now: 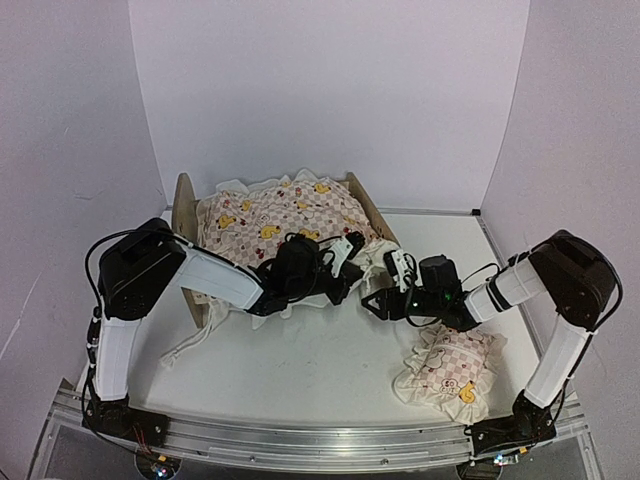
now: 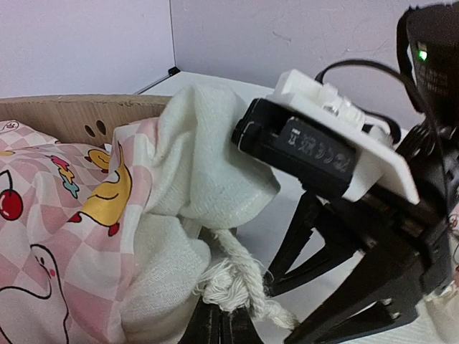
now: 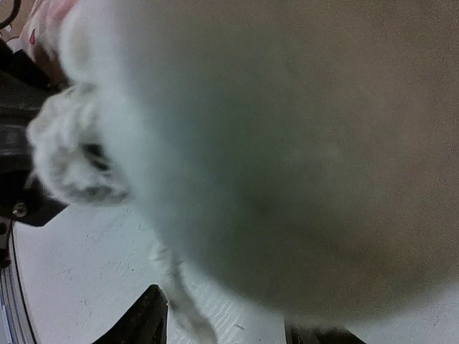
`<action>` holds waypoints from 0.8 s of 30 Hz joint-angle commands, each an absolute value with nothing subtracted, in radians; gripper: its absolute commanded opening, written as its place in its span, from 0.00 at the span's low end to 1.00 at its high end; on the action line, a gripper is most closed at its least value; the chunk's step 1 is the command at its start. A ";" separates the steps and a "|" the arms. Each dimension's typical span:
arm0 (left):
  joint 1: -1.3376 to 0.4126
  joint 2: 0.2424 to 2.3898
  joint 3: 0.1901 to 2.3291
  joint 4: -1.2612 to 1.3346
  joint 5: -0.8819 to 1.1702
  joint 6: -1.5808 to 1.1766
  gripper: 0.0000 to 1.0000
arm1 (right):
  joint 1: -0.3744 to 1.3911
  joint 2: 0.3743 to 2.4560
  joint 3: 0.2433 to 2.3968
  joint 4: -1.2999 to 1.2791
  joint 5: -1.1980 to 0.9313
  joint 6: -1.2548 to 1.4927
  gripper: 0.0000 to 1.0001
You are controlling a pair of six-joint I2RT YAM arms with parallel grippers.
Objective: Set up the pet bed
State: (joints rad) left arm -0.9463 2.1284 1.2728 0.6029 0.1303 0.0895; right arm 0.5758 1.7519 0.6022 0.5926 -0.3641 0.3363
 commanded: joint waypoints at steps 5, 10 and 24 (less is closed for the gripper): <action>-0.945 2.031 1.266 0.643 0.121 -0.172 0.00 | 0.584 1.727 0.543 0.858 -0.079 0.466 0.15; -0.943 2.022 1.265 0.644 0.130 -0.326 0.00 | 0.579 1.638 0.443 0.752 0.237 0.579 0.00; -0.922 1.878 1.175 0.647 0.093 -0.344 0.00 | 0.552 1.776 0.675 0.530 0.137 0.567 0.00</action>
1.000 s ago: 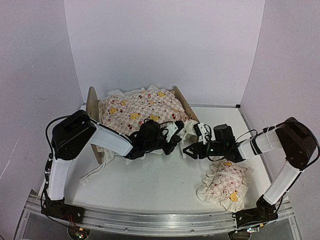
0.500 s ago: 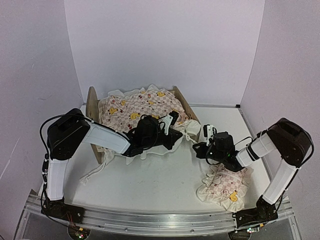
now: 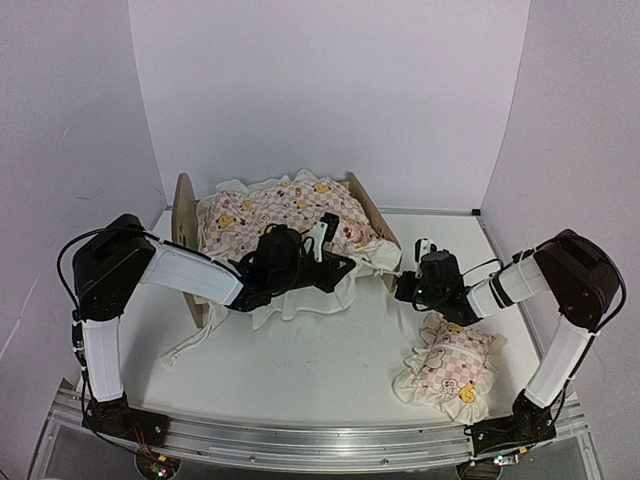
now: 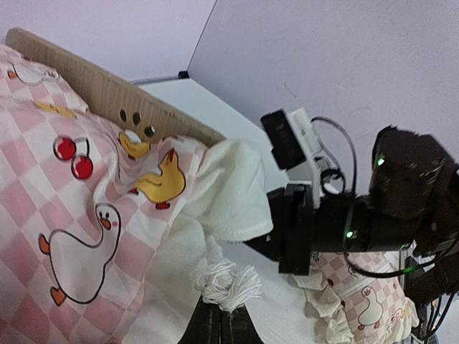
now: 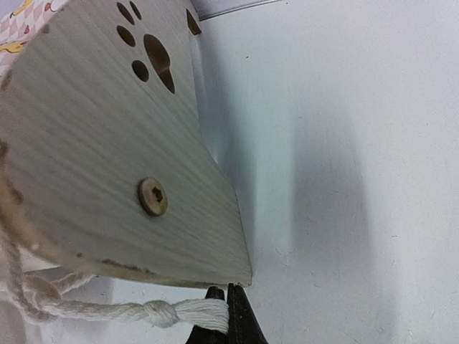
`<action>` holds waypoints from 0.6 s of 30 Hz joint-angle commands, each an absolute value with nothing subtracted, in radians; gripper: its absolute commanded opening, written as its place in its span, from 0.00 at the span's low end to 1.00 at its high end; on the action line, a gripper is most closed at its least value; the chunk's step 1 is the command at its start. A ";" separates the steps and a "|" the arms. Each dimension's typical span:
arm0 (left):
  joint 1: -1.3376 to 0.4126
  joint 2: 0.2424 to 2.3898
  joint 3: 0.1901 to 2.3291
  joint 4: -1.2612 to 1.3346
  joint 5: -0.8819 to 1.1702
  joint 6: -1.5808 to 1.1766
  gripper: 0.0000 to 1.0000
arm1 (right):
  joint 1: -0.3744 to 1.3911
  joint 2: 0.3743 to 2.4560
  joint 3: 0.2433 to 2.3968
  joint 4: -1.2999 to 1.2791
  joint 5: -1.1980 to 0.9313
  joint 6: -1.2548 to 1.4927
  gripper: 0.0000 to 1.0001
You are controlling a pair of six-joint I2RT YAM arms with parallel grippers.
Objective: Set up the pet bed
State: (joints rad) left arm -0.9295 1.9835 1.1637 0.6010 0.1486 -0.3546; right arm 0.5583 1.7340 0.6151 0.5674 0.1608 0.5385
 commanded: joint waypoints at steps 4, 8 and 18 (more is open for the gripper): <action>-0.913 1.854 1.204 0.641 0.014 -0.335 0.00 | 0.548 1.797 0.690 0.495 0.161 0.619 0.00; -0.909 1.870 1.225 0.633 -0.068 -0.335 0.00 | 0.548 1.825 0.675 0.496 0.129 0.690 0.00; -0.909 1.783 1.165 0.633 -0.194 -0.239 0.00 | 0.546 1.894 0.701 0.499 0.131 0.779 0.00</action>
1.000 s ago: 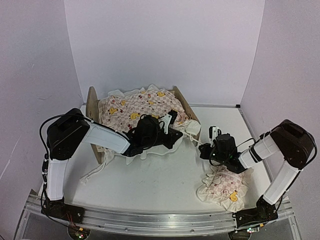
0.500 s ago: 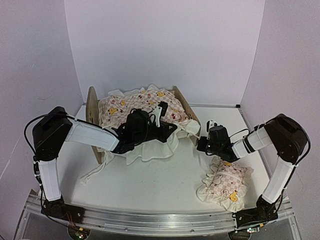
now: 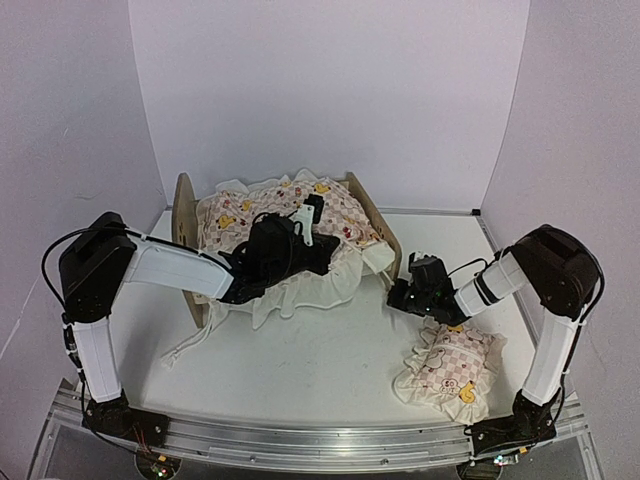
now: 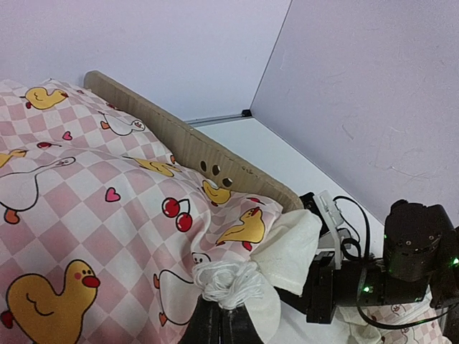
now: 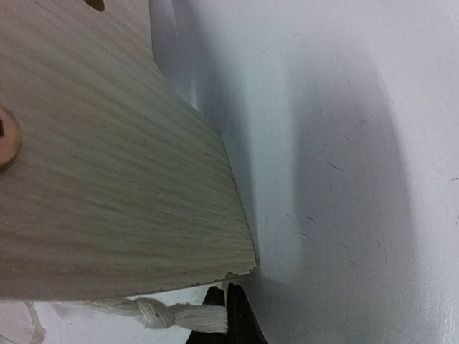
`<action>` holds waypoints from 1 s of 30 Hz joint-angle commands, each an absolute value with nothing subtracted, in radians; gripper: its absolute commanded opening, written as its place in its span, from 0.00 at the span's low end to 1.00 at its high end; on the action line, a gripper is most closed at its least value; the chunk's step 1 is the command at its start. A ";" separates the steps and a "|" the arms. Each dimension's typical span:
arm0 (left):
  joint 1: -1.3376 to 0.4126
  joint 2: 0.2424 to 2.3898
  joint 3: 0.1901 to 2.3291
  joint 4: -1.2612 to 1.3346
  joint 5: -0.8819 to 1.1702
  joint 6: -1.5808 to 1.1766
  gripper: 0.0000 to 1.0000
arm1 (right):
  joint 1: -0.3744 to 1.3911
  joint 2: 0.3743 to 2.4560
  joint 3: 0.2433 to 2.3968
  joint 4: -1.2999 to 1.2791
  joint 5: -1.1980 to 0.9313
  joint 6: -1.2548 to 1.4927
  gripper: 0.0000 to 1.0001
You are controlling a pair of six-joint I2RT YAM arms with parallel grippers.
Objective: Set up the pet bed
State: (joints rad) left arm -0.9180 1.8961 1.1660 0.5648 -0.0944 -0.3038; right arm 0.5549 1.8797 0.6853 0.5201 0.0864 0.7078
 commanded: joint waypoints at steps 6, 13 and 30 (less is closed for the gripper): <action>-0.908 1.730 1.153 0.629 -0.232 -0.171 0.00 | 0.543 1.913 0.701 0.495 0.166 0.815 0.00; -0.921 1.735 1.107 0.623 -0.094 -0.246 0.00 | 0.542 1.891 0.697 0.495 0.176 0.799 0.00; -1.025 1.733 1.207 0.240 -0.020 0.084 0.75 | 0.541 1.378 0.559 0.151 0.161 0.453 0.71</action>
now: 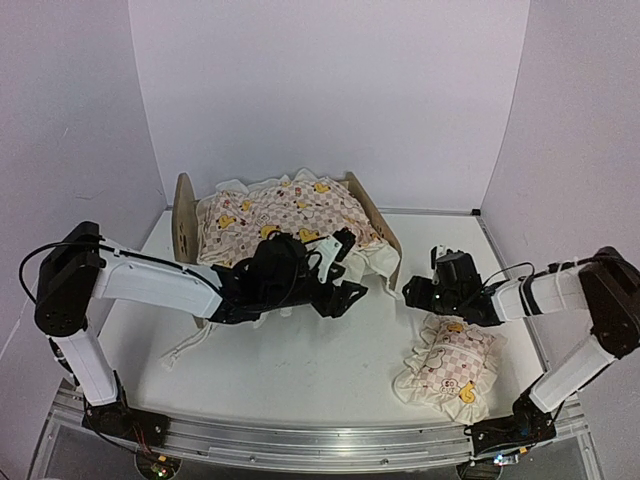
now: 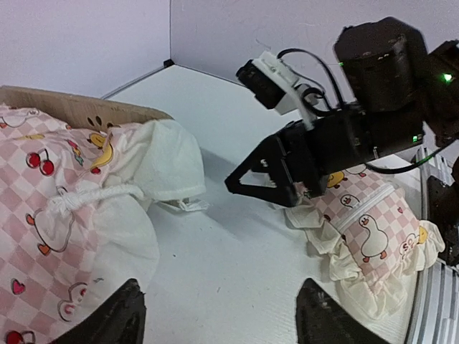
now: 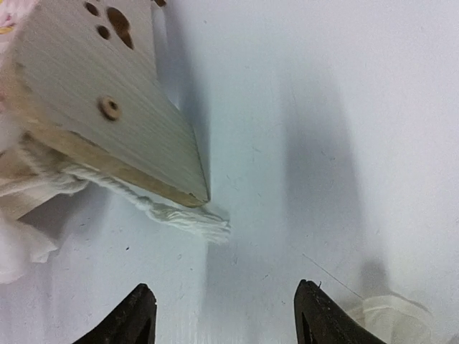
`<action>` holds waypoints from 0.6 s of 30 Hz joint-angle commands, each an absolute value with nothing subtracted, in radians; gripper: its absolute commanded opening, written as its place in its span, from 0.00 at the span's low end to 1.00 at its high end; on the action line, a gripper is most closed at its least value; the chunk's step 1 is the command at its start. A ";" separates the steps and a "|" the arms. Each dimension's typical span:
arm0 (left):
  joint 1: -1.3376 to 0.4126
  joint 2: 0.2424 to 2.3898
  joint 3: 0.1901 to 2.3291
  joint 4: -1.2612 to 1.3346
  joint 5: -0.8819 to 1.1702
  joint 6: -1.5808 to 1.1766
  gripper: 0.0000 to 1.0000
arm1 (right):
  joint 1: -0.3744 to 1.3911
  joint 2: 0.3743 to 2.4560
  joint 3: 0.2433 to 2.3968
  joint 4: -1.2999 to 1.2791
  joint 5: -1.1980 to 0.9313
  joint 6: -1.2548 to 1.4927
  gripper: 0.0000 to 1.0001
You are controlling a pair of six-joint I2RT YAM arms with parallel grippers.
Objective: Set up the pet bed
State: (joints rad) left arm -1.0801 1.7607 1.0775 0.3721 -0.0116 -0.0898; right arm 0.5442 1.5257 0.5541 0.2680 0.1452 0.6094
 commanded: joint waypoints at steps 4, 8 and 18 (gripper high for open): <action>-0.883 1.769 1.273 0.176 0.123 0.181 0.88 | 0.541 1.255 0.582 0.059 0.118 0.311 0.77; -0.814 1.852 1.434 0.018 0.257 0.361 0.88 | 0.541 1.183 0.654 -0.058 0.064 0.234 0.79; -0.758 2.038 1.686 -0.208 0.463 0.648 0.70 | 0.540 0.952 0.712 -0.186 -0.075 0.181 0.81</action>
State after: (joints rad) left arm -0.7532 2.0033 1.6043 -0.1394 0.3683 0.5240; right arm 0.5438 1.0386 0.6582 -0.1291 -0.0135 0.2241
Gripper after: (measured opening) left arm 0.715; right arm 0.803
